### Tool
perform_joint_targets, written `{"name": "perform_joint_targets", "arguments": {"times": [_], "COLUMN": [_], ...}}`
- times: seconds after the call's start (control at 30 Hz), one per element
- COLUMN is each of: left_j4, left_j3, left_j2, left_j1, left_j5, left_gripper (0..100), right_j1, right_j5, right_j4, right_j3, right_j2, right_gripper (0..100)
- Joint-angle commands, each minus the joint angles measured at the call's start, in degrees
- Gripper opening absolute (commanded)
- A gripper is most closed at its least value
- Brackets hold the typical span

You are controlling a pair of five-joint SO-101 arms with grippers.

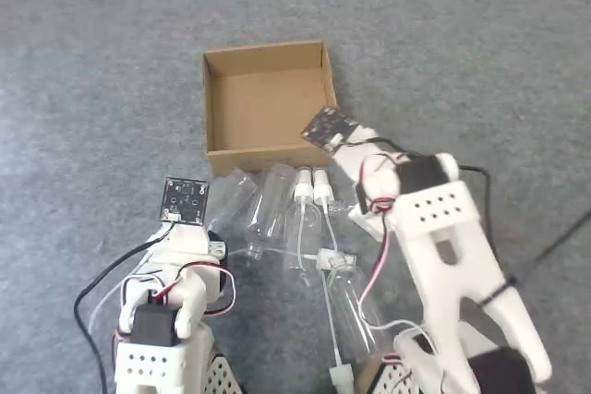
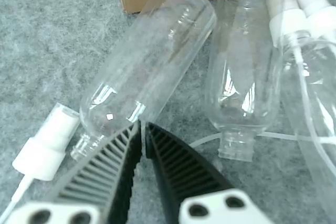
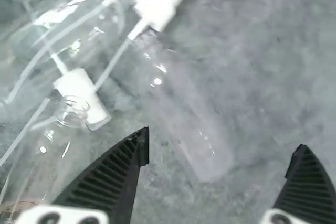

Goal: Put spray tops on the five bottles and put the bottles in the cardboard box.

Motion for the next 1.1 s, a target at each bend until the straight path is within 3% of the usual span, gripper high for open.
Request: {"name": "perform_joint_targets", "arguments": {"times": [0.0, 0.3, 0.77, 1.07], "left_j4": [0.2, 0.2, 0.2, 0.2], "left_j3": [-0.7, -0.7, -0.7, -0.7], "left_j2": [-0.9, -0.9, -0.9, -0.9], "left_j1": [-0.2, -0.2, -0.2, -0.2], "left_j5": [-0.4, -0.4, -0.4, -0.4], "left_gripper": [1, 1, 1, 1], "right_j1": [-2.1, -3.9, -3.5, -3.5], "right_j5": [1.1, 5.0, 5.0, 5.0], "right_j4": [-3.6, -5.6, -12.4, -13.7], "right_j3": [-3.8, -3.8, -3.8, -3.8], "right_j2": [2.8, 10.1, 20.8, 21.4], "right_gripper": [38.0, 38.0, 37.6, 11.9]}}
